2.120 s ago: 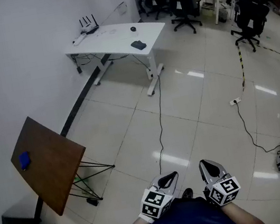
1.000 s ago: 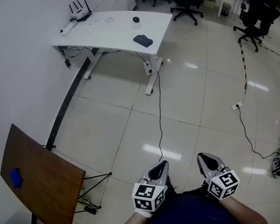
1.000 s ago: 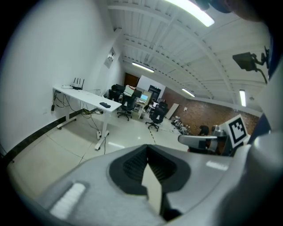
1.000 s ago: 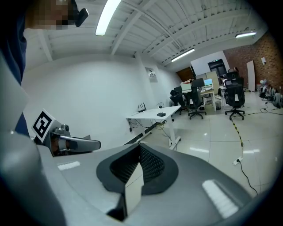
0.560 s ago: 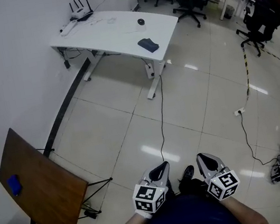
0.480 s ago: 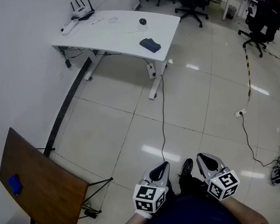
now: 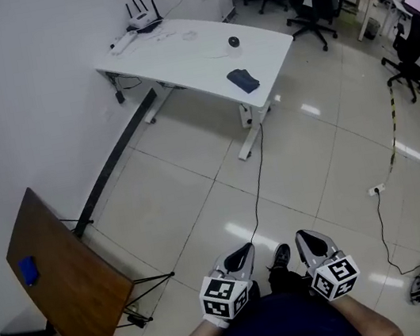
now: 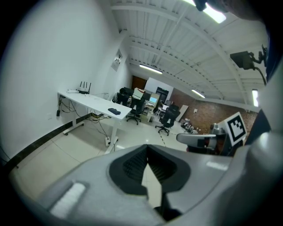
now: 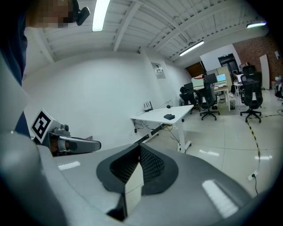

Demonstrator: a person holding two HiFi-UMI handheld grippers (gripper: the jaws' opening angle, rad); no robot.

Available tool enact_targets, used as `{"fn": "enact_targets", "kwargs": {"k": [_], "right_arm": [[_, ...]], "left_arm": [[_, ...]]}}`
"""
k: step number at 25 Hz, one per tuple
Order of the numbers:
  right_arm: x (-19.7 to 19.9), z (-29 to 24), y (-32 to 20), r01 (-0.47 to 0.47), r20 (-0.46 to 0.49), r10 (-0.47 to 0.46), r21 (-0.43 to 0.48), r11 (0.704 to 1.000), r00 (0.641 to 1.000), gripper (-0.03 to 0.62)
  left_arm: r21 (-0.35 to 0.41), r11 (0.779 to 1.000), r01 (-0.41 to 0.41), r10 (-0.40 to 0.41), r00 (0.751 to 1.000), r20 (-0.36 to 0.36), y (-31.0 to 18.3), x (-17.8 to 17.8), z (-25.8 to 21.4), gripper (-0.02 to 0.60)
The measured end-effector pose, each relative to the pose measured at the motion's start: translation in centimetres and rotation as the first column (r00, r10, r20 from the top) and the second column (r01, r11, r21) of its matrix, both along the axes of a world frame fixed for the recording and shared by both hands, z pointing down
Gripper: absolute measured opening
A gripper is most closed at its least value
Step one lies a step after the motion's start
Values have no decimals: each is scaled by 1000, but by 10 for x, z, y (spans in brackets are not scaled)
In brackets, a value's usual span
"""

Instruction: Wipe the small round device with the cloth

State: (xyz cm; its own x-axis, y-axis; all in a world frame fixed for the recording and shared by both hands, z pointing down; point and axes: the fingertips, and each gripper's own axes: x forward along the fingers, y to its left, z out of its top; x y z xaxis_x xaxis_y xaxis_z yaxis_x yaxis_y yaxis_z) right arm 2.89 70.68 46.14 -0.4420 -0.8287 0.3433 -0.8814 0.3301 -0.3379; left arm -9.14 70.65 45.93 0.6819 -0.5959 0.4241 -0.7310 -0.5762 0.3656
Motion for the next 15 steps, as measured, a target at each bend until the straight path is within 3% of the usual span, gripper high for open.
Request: {"fn": "enact_targets", "kwargs": {"k": [15], "right_arm": [[86,-4,-79,24,47,-25,25,999,999,11]], "left_arm": [[11,999,44,-44,998,47,-65,84,-6,3]]}}
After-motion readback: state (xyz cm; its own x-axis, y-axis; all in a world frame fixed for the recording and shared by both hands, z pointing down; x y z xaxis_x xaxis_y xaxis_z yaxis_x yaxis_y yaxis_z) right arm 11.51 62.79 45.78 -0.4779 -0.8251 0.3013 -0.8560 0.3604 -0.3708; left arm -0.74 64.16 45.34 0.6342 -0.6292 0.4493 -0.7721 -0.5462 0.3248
